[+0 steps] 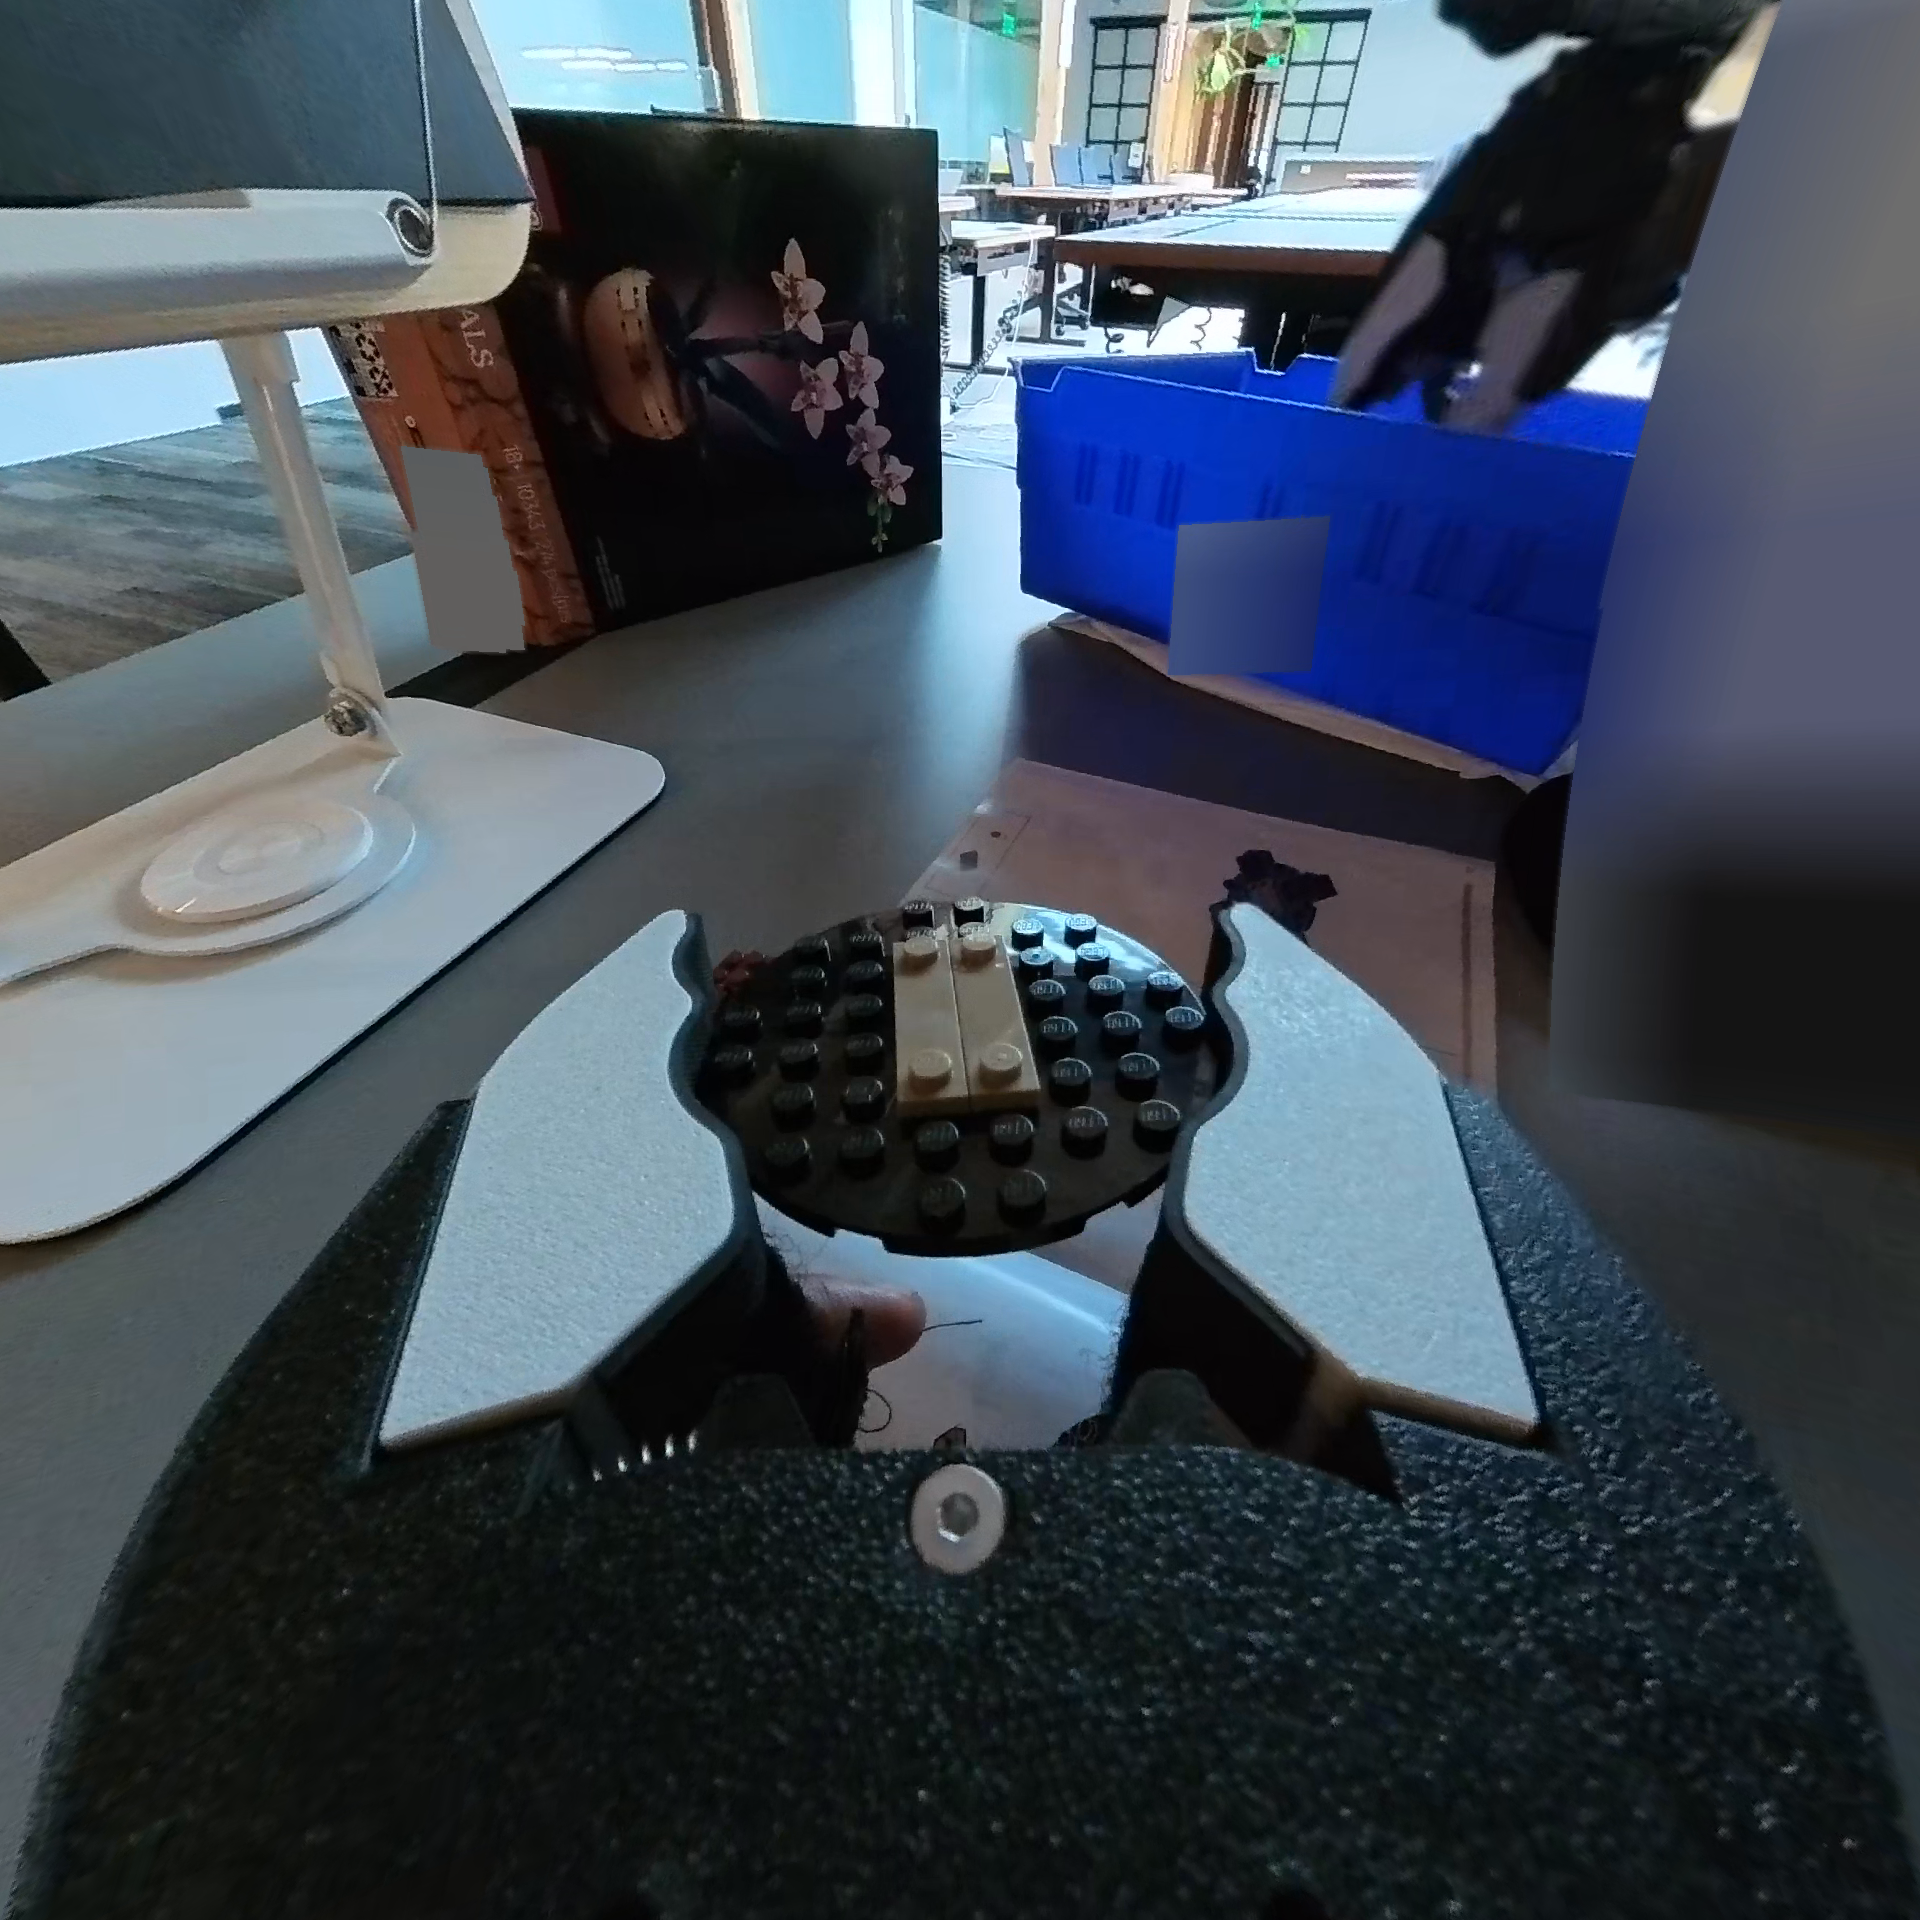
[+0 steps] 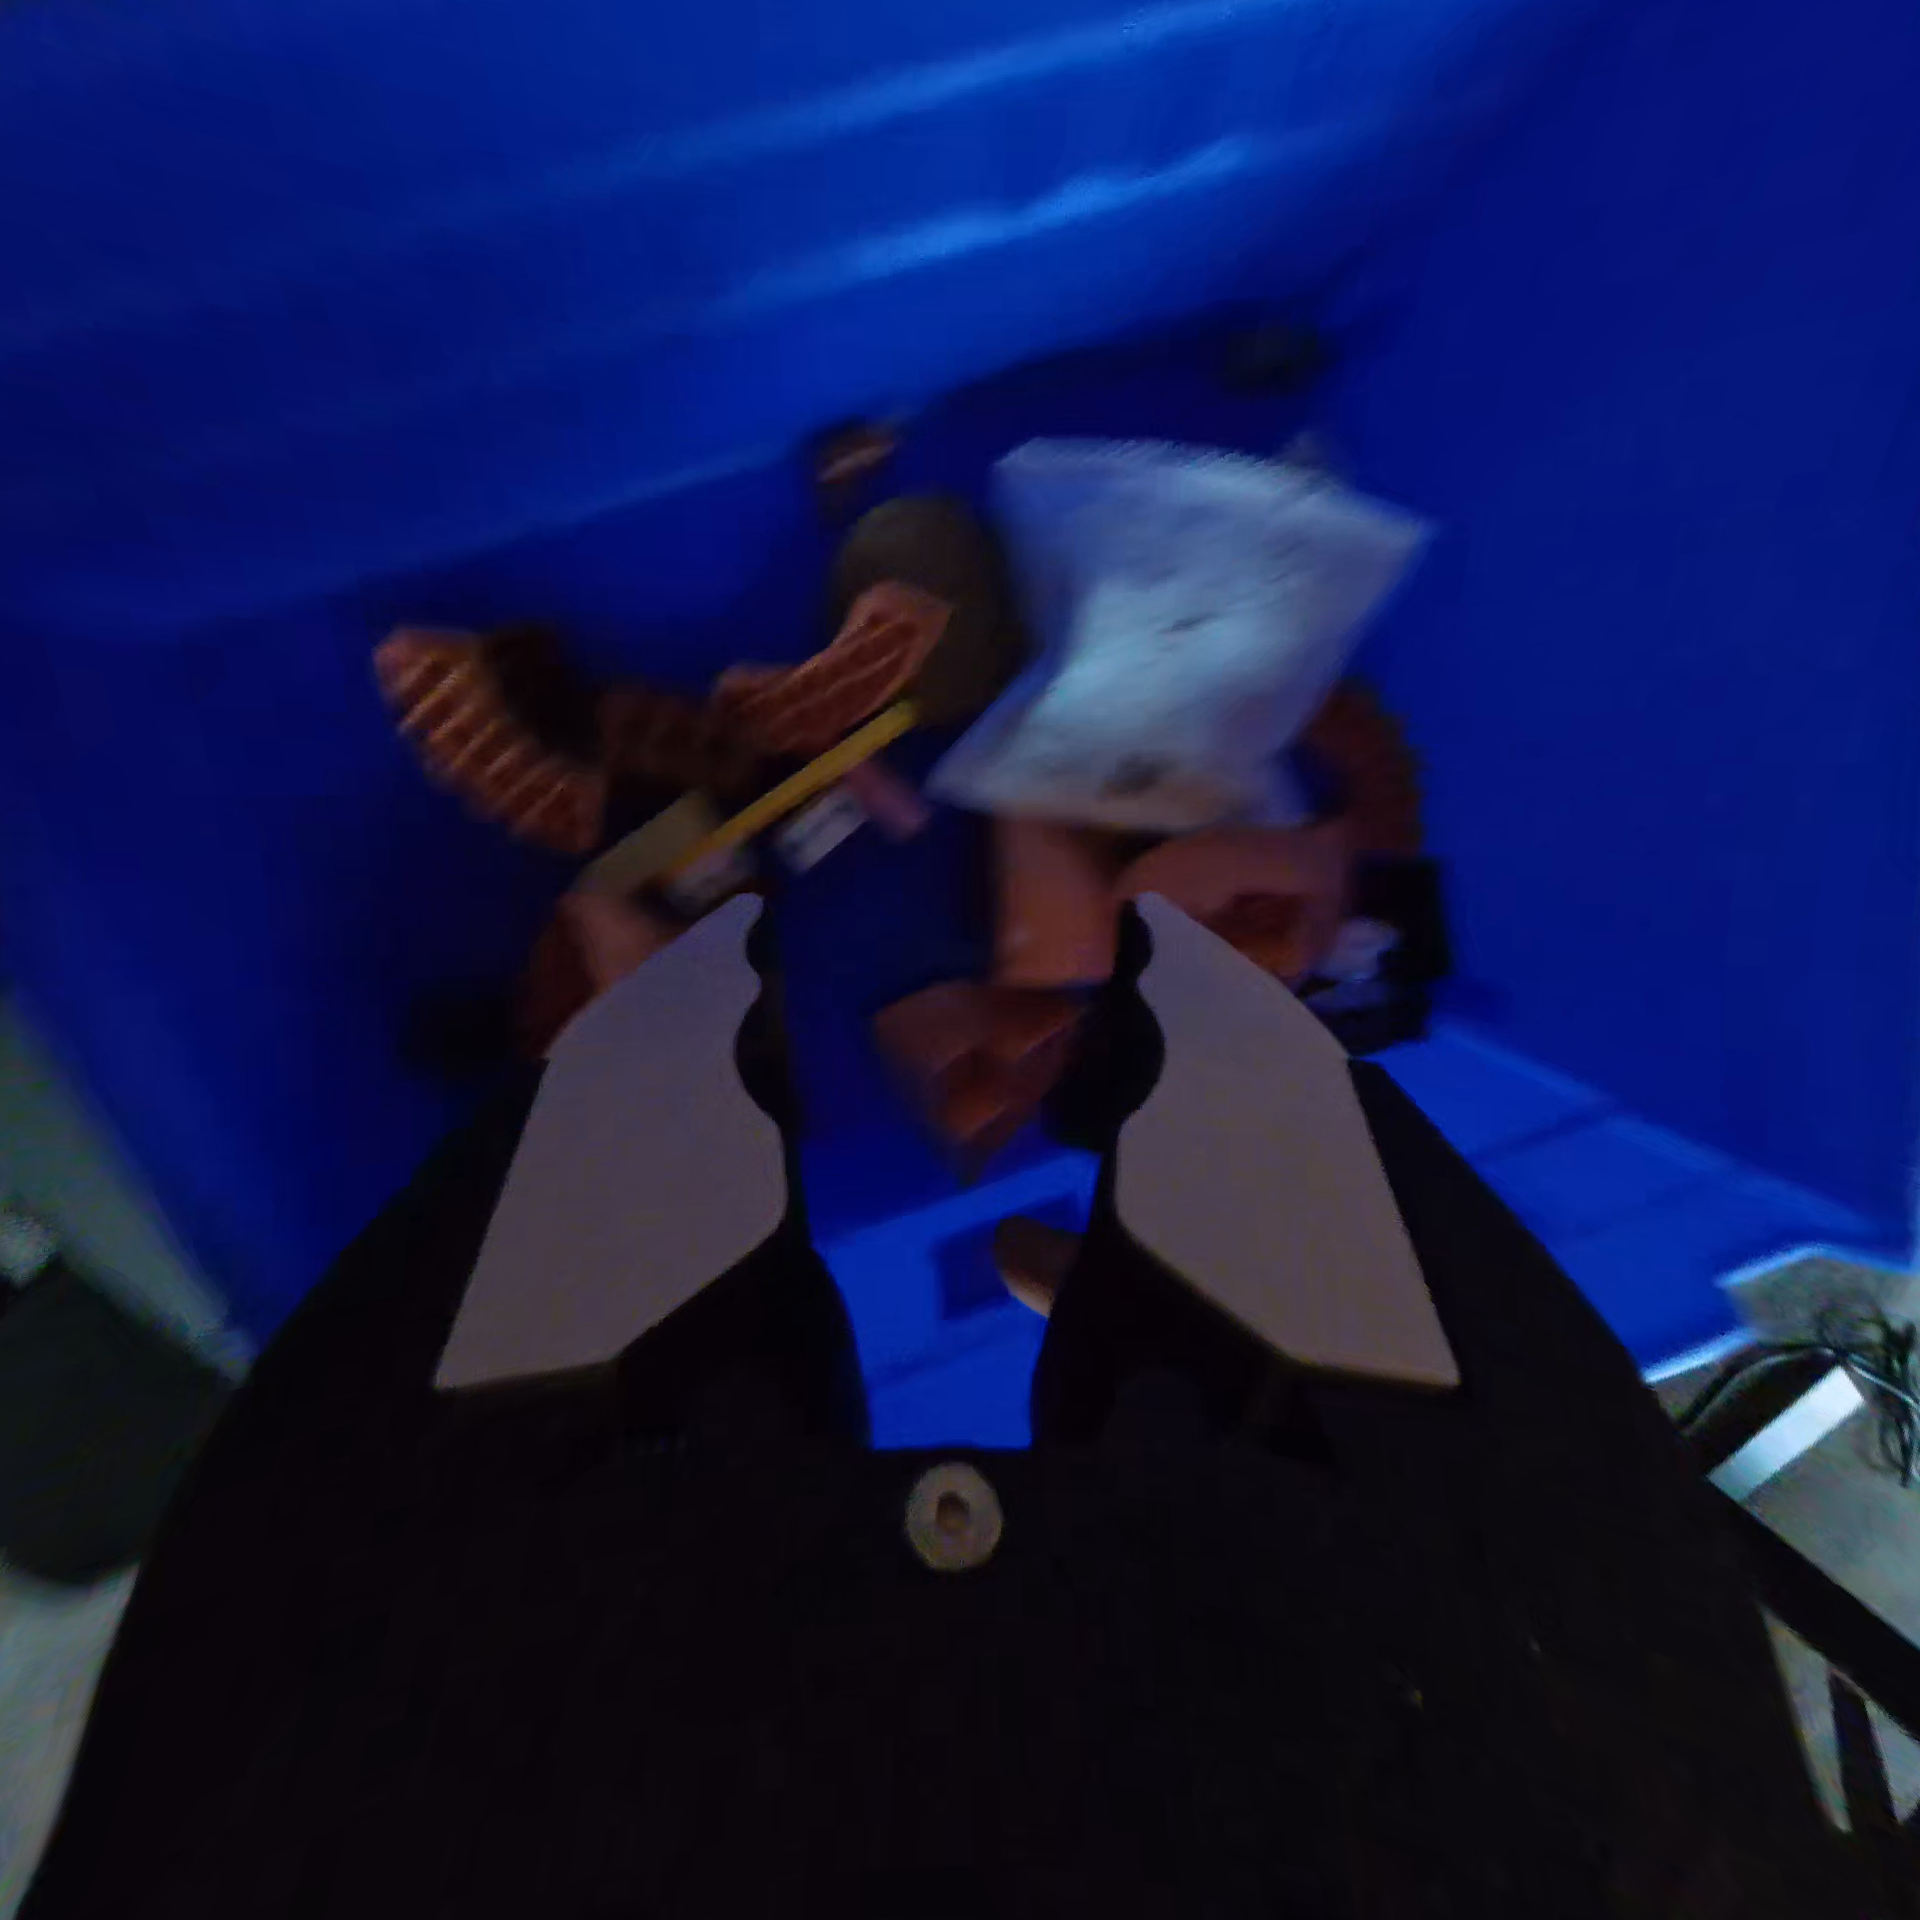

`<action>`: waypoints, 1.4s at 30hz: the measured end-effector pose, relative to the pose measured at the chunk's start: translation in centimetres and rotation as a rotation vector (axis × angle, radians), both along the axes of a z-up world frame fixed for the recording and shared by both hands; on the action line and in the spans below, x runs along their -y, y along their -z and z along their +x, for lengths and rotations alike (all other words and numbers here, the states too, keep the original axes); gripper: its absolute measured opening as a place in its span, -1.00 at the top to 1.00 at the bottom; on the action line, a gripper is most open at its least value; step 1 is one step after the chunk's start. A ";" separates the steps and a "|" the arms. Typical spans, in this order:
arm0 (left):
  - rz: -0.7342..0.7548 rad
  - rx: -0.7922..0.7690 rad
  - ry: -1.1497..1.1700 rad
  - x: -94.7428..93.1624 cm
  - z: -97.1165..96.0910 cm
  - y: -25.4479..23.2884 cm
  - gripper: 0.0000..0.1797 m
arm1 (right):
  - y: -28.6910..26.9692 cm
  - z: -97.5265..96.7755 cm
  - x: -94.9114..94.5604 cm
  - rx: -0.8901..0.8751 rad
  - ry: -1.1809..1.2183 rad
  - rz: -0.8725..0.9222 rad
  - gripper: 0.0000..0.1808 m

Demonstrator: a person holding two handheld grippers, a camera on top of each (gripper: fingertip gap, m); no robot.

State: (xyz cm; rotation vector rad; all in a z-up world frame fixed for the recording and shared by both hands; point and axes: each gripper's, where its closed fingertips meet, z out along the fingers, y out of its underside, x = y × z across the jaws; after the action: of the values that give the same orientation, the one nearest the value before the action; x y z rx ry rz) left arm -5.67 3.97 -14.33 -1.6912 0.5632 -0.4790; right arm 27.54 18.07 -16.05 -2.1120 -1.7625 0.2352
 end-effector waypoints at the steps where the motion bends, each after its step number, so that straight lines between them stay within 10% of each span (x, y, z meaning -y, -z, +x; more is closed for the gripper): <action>1: 0.000 -0.003 0.001 0.0 0.0 0.0 0.01 | 0.1 -0.4 -0.8 -0.010 0.022 0.011 0.36; 13: 0.003 -0.017 0.006 0.0 0.3 0.1 0.01 | 3.6 -2.8 -4.5 0.137 0.008 0.132 0.64; 24: 0.008 -0.006 0.007 0.1 0.2 0.0 0.01 | -1.2 -2.5 -1.8 -0.179 0.080 0.017 0.96; 33: 0.010 -0.010 0.014 0.1 0.3 0.0 0.02 | 2.4 -2.9 -3.8 0.039 0.172 0.066 0.12; 42: 0.024 0.029 0.024 0.3 0.1 -0.5 0.02 | 2.8 -2.8 -5.0 0.105 0.168 0.182 0.83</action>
State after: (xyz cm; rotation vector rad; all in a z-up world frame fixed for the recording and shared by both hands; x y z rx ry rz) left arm -5.57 3.65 -13.87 -1.6536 0.5662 -0.5114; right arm 24.69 23.08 -18.80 -2.1575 -1.5839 -0.0803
